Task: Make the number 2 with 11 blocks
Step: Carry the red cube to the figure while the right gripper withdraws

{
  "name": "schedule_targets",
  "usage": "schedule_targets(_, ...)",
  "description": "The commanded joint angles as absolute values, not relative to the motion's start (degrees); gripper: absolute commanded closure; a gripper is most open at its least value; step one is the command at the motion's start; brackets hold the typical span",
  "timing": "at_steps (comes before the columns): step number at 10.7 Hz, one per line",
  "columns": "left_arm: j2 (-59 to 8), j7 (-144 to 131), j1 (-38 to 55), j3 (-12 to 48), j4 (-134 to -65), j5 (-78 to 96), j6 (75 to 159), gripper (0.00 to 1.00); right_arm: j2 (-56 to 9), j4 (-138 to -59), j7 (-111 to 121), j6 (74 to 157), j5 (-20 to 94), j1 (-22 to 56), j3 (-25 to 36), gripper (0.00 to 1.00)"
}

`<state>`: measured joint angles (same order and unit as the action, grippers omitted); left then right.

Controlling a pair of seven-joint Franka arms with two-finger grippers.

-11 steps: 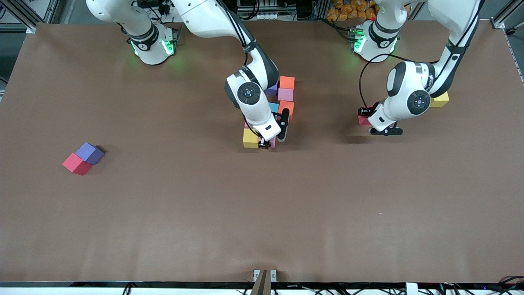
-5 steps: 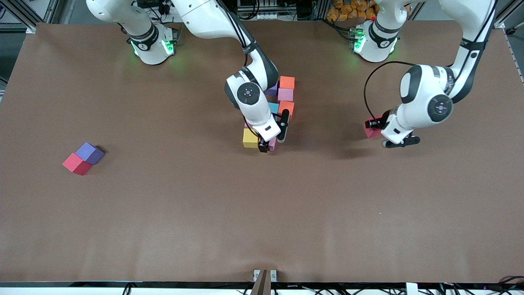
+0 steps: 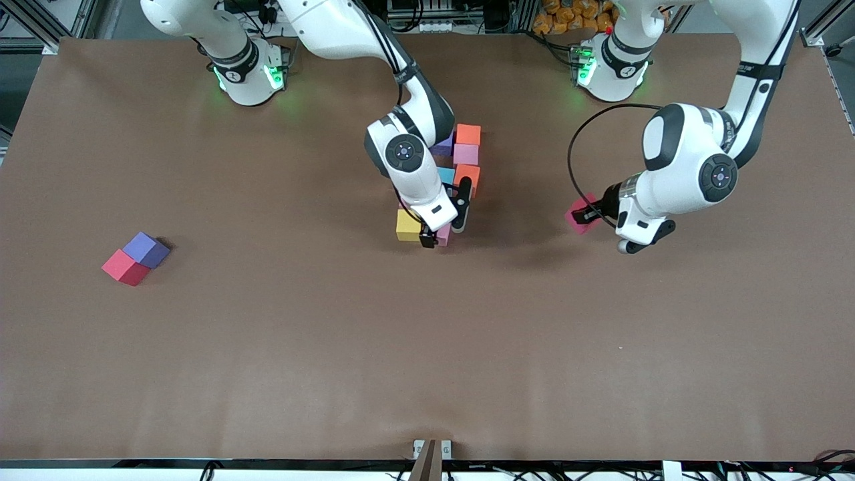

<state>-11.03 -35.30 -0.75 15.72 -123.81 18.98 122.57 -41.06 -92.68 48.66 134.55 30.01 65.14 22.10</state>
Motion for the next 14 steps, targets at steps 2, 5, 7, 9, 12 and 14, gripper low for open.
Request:
schedule_targets(2,-13.9,-46.1,1.6,15.3,-121.7,22.8,126.1,0.57,-33.2,-94.0,47.9,125.4,26.6,65.1,26.8,0.0)
schedule_targets(5,-16.1,-54.3,5.8,15.3,-121.6,28.4,132.4,0.57,-30.9,-94.0,40.0,116.6,25.1,67.0,39.6,0.0)
schedule_targets(7,-18.2,-59.6,8.3,15.4,-121.6,32.4,138.5,0.57,-30.1,-93.0,38.8,114.1,23.1,64.9,43.4,0.0)
schedule_targets(9,-19.5,-66.9,11.7,15.6,-121.5,35.8,142.7,0.57,-28.7,-92.5,38.8,111.4,19.8,58.3,43.8,0.0)
schedule_targets(12,-20.3,-75.5,16.0,15.6,-119.5,40.9,143.7,0.57,-28.3,-90.3,42.2,110.8,13.8,47.2,42.7,0.0)
schedule_targets(14,-22.6,-81.3,18.6,15.6,-116.8,43.4,145.0,0.57,-27.4,-90.1,50.7,108.6,17.5,35.7,38.4,0.0)
